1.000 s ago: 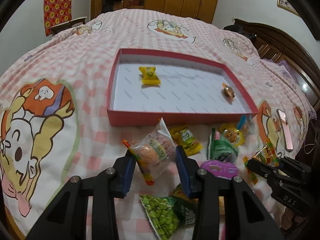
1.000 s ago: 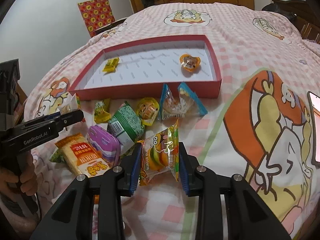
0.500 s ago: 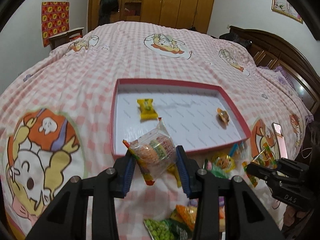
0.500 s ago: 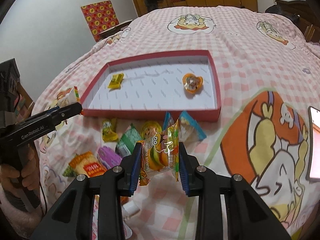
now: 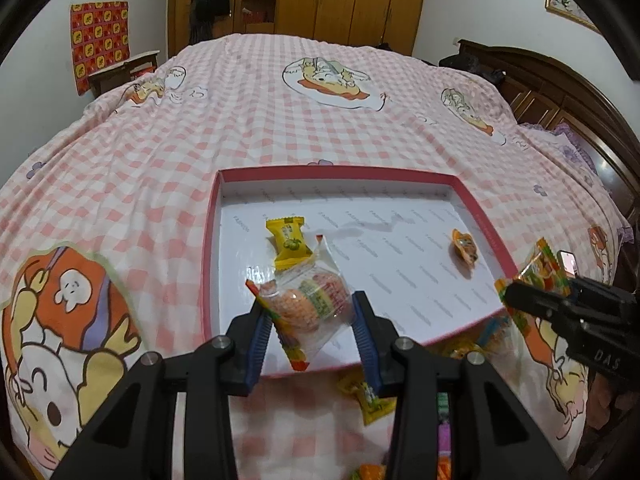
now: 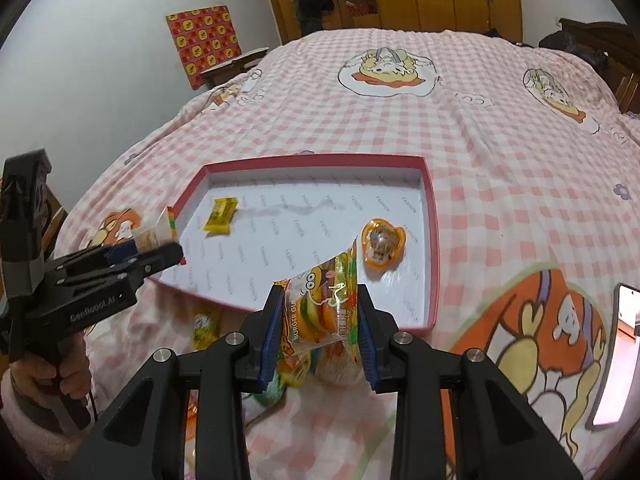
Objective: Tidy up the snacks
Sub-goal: 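Place the clear candy pack in the tray with the left tool while the right tool places the striped pack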
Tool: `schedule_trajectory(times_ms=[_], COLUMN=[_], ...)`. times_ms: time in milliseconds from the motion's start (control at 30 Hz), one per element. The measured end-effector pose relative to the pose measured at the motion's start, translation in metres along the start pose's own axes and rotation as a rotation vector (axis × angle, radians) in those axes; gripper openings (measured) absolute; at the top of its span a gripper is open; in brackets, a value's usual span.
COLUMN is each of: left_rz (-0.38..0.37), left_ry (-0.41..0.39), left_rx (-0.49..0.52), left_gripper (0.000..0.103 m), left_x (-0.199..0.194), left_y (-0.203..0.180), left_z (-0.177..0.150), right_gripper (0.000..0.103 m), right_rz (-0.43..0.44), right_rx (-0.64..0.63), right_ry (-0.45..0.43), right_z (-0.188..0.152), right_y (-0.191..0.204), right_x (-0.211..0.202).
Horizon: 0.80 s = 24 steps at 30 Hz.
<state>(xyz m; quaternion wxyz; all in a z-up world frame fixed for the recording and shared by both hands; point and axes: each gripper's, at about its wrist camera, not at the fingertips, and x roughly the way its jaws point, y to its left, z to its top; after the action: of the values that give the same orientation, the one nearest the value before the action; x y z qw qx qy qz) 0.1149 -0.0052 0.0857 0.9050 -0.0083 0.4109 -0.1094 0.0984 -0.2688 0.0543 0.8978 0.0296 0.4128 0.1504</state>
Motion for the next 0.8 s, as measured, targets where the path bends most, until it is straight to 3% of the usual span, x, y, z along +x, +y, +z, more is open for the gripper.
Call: schedule_trajectory(times_ms=[233,800], left_rz=[-0.039,0.030], left_ry=[0.039,0.093], left_rx=[-0.010,-0.035], left_gripper=[0.041,0.041], left_x=[0.022,0.058], left_y=[0.005,0.014], left_z=[0.010,0.017], right_gripper=[0.034,0.034], right_rz=[-0.012,0.038], right_rx=[0.035,0.014], right_ry=[0.027,0.067], right_z=[0.011,0.035], right_y=[-0.010,-0.016], right_x=[0.019,0.061])
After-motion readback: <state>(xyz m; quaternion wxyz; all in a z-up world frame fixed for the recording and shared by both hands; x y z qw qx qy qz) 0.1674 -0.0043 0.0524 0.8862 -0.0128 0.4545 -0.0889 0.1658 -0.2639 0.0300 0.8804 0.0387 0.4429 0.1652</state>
